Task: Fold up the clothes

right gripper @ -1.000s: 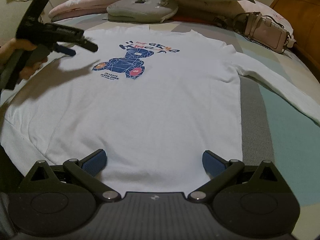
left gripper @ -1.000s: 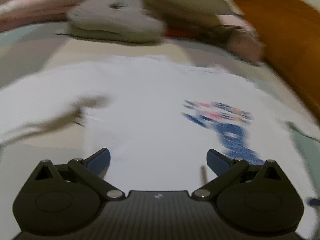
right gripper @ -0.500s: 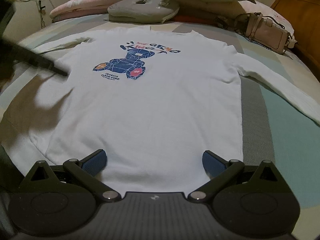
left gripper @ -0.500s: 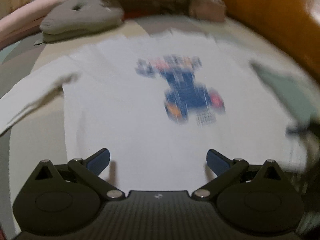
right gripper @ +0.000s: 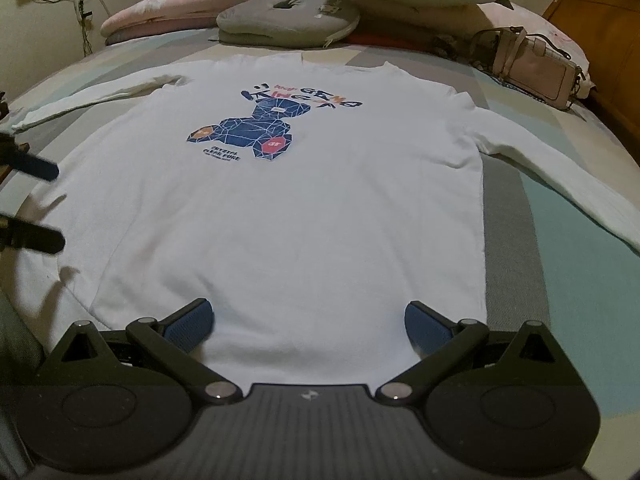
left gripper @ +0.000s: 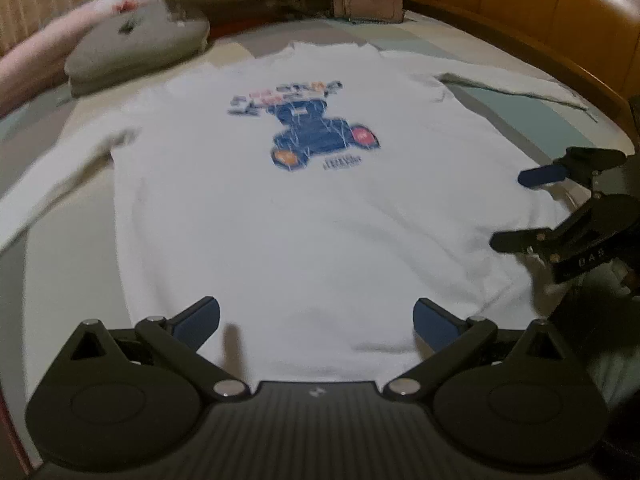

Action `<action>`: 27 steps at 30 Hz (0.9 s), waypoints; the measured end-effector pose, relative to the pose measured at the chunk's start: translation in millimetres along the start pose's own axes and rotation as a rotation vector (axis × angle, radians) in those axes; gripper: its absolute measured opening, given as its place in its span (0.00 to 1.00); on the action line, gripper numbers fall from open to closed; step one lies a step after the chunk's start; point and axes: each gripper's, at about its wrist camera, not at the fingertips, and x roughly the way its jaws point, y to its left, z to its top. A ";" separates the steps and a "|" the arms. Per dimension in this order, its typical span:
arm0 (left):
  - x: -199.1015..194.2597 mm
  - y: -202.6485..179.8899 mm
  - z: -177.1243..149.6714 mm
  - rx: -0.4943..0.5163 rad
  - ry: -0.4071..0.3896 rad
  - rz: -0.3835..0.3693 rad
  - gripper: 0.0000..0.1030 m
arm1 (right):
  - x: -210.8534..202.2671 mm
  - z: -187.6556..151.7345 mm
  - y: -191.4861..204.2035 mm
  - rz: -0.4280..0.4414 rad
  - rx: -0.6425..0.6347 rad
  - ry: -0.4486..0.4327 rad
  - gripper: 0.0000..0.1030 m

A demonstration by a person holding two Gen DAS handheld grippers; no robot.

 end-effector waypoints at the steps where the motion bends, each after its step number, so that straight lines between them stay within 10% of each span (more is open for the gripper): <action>1: 3.1 0.3 -5.0 -0.013 0.020 0.001 0.99 | -0.3 -0.9 0.5 -0.003 0.003 -0.003 1.00; 27: 6.9 22.3 -17.5 -0.041 -0.034 0.055 0.99 | 16.7 25.1 25.0 0.099 -0.123 0.017 1.00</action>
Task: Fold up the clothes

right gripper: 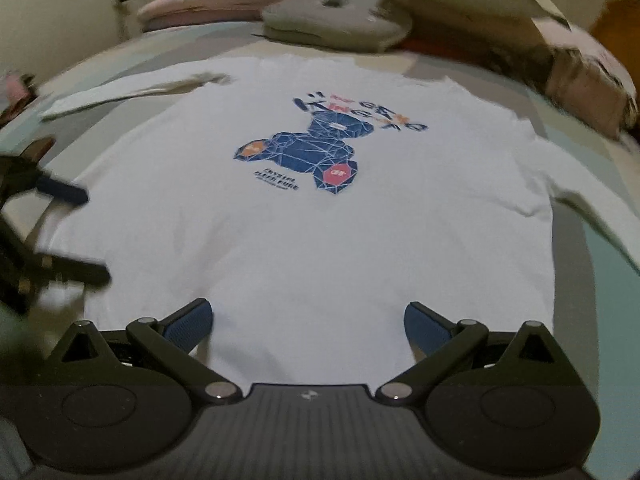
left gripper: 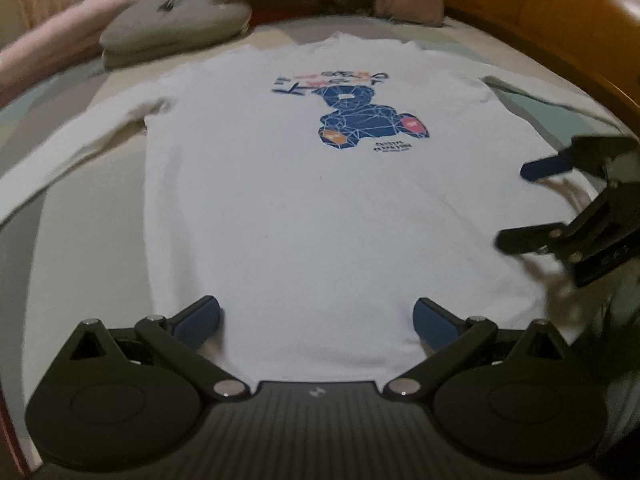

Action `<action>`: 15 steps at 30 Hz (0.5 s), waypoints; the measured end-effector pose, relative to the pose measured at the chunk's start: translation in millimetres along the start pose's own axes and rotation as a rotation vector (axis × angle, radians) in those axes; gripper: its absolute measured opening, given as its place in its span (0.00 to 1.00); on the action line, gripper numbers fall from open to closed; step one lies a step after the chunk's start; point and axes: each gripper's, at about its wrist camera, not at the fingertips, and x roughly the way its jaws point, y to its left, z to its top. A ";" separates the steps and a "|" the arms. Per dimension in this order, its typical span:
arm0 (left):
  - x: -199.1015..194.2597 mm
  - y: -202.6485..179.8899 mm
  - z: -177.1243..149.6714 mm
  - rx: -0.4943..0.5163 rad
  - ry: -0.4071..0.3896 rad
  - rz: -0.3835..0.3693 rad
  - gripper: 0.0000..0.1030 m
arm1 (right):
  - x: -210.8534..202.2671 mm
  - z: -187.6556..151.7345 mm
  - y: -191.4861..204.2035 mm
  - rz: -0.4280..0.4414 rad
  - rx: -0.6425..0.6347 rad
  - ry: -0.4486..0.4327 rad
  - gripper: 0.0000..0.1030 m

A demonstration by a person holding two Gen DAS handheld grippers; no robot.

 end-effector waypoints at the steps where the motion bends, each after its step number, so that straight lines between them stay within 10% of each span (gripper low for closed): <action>1: -2.2 2.4 -3.5 0.010 -0.005 -0.003 0.99 | -4.2 -5.3 -2.5 0.003 -0.024 0.000 1.00; 15: 4.3 -16.9 23.1 -0.004 0.022 0.011 0.99 | -32.2 -42.2 -26.4 -0.016 0.051 -0.039 1.00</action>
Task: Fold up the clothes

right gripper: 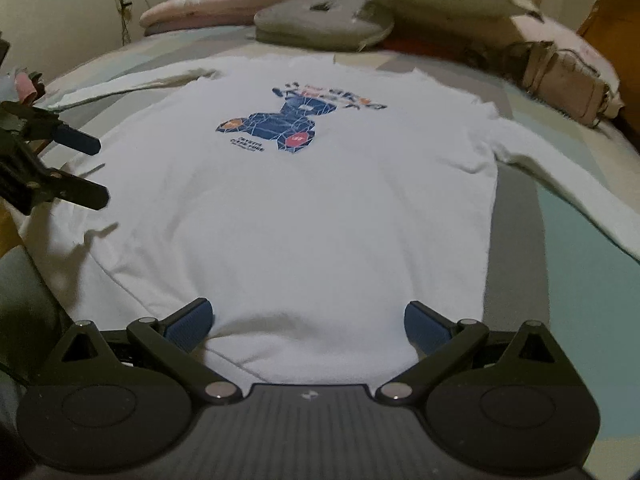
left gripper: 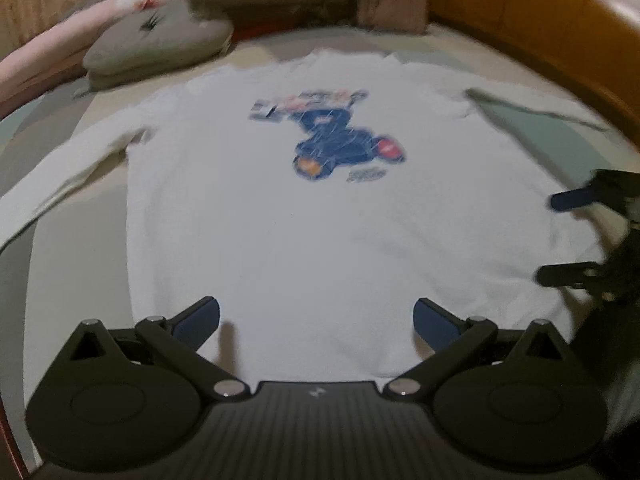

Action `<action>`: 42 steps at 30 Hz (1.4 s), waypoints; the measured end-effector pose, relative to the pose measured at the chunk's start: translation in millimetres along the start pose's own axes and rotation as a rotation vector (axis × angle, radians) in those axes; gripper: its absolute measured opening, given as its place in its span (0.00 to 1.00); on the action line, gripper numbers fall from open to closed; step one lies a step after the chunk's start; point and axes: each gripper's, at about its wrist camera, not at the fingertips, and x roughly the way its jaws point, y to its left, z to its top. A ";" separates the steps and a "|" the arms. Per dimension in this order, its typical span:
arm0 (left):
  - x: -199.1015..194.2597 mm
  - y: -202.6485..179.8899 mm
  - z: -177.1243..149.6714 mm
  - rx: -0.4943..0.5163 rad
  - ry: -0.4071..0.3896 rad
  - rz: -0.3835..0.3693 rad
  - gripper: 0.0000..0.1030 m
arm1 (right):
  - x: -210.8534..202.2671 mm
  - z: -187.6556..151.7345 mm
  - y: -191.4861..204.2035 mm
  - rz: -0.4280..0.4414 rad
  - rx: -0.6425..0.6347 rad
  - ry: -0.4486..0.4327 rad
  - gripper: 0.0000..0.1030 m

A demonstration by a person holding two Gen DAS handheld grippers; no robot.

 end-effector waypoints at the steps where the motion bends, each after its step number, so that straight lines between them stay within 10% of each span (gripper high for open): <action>1: 3.5 -1.0 -0.7 -0.010 0.010 0.011 0.99 | -1.0 -2.1 0.3 -0.006 0.009 -0.010 1.00; 27: -1.0 -11.3 -0.1 -0.057 -0.036 0.012 0.99 | -1.6 -4.7 7.3 -0.086 0.050 -0.016 1.00; 42: 26.6 -8.9 18.8 -0.062 -0.046 0.077 0.99 | 47.7 58.7 -24.8 -0.094 0.239 0.031 1.00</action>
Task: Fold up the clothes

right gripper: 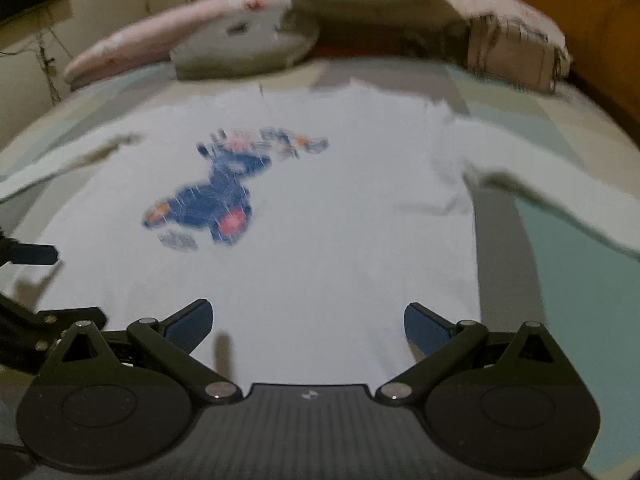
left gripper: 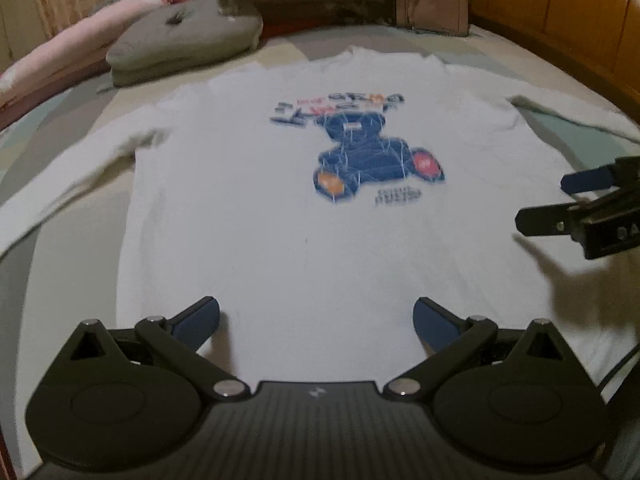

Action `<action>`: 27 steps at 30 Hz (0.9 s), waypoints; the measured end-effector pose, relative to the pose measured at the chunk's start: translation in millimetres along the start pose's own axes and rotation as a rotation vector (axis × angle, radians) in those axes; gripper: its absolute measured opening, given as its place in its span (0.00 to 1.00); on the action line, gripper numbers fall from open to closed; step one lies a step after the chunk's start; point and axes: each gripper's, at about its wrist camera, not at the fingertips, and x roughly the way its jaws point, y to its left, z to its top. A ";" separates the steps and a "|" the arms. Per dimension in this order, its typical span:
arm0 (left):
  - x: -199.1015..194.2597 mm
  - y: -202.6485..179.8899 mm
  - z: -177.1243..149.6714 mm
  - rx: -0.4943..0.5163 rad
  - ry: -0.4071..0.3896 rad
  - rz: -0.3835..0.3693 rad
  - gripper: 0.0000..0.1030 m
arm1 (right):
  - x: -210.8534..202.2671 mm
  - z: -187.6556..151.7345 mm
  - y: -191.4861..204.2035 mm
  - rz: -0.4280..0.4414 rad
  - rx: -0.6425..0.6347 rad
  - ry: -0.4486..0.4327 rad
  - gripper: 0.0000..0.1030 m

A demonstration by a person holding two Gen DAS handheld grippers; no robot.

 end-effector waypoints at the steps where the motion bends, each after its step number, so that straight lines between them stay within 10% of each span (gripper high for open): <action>1: -1.2 2.1 -2.4 -0.014 0.000 -0.009 0.99 | 0.3 -5.0 -0.5 -0.005 -0.001 -0.008 1.00; 27: -34.6 -56.5 13.7 0.105 -0.010 0.021 0.99 | -21.3 -18.4 -22.4 0.081 0.094 -0.039 1.00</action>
